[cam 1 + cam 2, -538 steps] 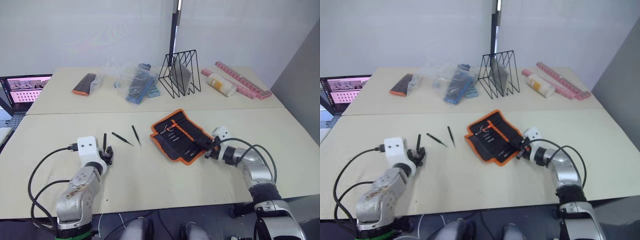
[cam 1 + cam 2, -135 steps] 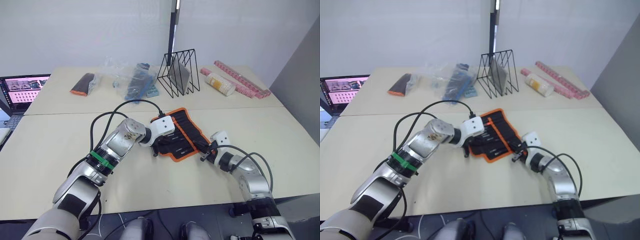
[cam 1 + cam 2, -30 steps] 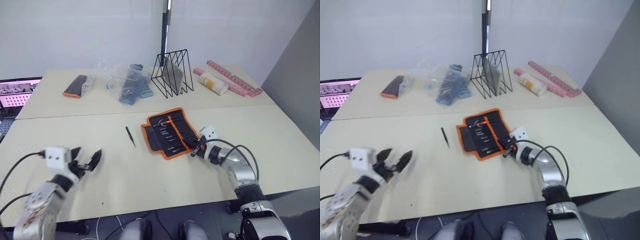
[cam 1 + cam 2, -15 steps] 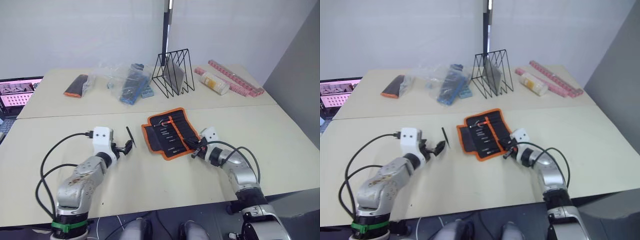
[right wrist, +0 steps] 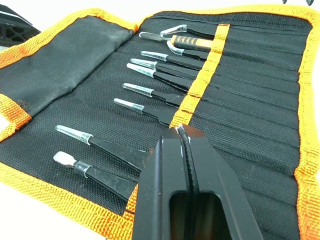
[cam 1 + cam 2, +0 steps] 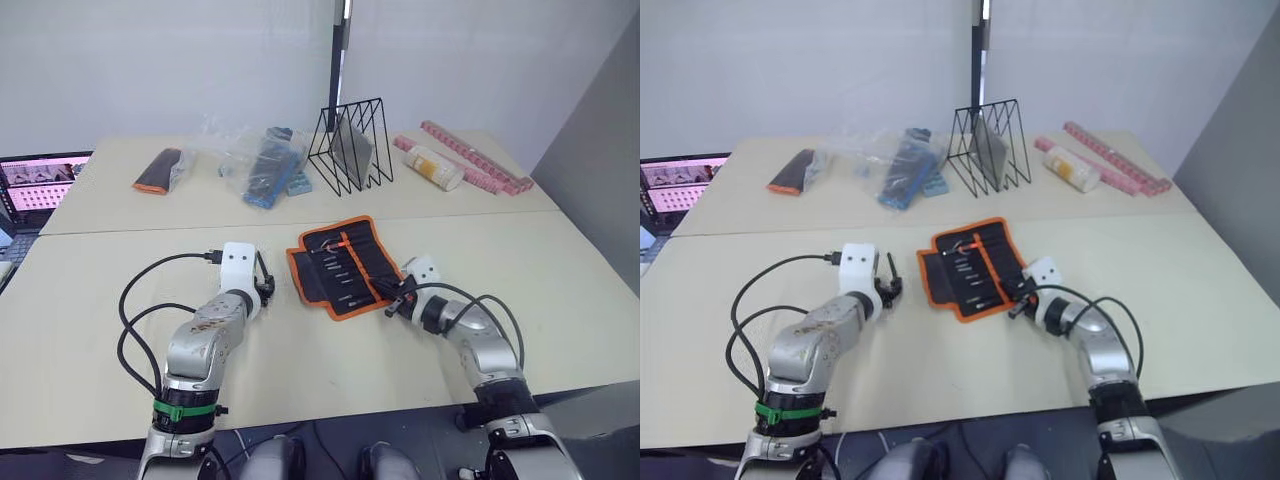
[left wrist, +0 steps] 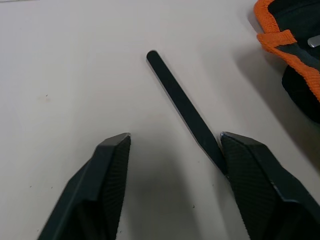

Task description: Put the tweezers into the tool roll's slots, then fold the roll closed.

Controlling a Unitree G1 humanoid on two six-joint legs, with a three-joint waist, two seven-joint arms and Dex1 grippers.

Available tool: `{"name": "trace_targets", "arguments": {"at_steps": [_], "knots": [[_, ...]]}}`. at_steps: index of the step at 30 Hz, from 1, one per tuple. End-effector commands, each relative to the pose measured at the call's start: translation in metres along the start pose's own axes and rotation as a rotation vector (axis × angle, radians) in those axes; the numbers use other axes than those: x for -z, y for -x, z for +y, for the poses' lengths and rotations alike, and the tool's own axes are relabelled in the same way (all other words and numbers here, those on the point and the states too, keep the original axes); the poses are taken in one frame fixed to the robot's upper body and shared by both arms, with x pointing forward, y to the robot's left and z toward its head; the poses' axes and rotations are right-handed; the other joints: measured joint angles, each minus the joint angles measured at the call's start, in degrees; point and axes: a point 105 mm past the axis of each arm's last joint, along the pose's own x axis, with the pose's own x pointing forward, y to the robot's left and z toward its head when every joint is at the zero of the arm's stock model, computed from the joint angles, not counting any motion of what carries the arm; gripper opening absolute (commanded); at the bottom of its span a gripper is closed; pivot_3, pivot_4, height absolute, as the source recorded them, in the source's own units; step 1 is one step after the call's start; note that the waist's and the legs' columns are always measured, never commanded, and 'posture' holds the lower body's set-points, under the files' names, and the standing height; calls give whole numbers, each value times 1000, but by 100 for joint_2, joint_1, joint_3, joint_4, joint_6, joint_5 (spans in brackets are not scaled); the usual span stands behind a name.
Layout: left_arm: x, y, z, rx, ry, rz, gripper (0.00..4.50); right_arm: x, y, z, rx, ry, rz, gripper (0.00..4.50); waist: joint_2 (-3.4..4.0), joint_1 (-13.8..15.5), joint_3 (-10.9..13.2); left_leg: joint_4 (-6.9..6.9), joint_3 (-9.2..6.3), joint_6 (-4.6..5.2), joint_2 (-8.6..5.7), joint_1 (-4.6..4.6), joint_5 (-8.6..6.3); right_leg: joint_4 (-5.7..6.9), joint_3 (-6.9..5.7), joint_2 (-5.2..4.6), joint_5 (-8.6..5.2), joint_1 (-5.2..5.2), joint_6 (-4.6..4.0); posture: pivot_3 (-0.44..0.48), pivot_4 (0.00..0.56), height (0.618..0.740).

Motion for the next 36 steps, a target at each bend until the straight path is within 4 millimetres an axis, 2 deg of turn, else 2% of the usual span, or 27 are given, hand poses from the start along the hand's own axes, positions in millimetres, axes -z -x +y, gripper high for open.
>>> {"name": "trace_targets", "arguments": {"at_steps": [1,6,11,19,27,28,36], "knots": [[17,1,1,-14,-10,73,1689,15,1,8,-29,-29,55,0,1,5,0,0,0,0,0,0,0,0,-1,-6,0,0,0,0,150,704],[13,3,15,-26,1,40,28,16,2,8,-29,-30,57,0,2,5,-1,0,0,0,-1,0,0,1,-1,-6,0,0,0,0,150,704],[3,8,35,-62,-60,-19,28,15,2,8,-31,-28,58,0,3,-21,-1,0,0,-1,1,0,0,1,-1,-5,0,-1,0,0,150,704],[-26,16,45,-35,-184,-147,28,17,1,10,-38,-24,64,0,2,-3,0,-1,-1,-2,0,0,1,-1,-2,-8,0,-19,-1,0,150,704],[-2,19,48,57,-266,-34,28,17,0,11,-41,-26,64,0,3,-3,0,-4,0,-3,0,0,1,0,-3,-12,0,-24,-2,0,150,704],[-2,20,47,67,-270,-32,645,17,0,11,-41,-26,64,0,3,1,0,-4,0,-3,0,0,1,0,-3,-12,0,-24,-2,0,150,704],[-7,28,23,162,-269,-94,3274,17,0,12,-51,-23,72,0,3,1,0,-4,-1,-3,-1,0,1,-1,-1,-17,0,-23,-1,0,150,704]]}}
